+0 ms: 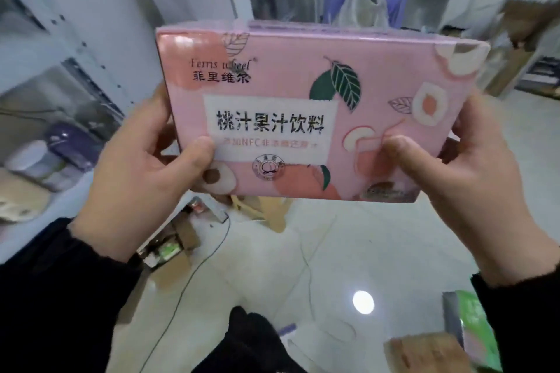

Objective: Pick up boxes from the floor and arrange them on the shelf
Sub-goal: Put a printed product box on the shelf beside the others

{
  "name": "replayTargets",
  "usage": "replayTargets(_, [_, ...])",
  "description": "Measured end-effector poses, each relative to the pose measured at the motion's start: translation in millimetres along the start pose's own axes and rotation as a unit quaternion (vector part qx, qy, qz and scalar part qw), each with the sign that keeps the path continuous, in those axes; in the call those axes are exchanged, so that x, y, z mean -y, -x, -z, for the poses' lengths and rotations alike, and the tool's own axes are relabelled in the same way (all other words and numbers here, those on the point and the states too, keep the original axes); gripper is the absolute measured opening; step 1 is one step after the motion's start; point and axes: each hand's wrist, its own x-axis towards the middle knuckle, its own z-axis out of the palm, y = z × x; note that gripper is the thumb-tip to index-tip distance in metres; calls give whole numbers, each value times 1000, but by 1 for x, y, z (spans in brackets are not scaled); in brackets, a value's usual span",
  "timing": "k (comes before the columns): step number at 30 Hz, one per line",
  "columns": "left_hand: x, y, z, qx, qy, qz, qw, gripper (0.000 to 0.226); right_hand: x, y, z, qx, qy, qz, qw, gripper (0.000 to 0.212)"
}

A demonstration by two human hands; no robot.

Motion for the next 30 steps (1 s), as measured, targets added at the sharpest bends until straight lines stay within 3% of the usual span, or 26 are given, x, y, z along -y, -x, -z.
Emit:
replayTargets(5, [30,25,109,-153,-52,57,985,40,40,-46,-124,129,-49,67,988,86])
replayTargets(10, [28,93,196,-283,-169,108,938,34,86,-49,-237,267,-82,127,952,79])
replayTargets(13, [17,139,228,-330,-194,125,915,36,114,-29,-286,326,-104,159,926,77])
replayTargets(17, [11,180,269,-369,-155,110,910,36,156,3,-338,390,-142,173,893,64])
replayTargets(22, [38,201,338,-401,-172,94,895,33,198,19,-409,414,-176,202,870,64])
replayTargets(30, [105,177,472,-423,-184,85,883,40,267,17,-540,366,-147,236,888,61])
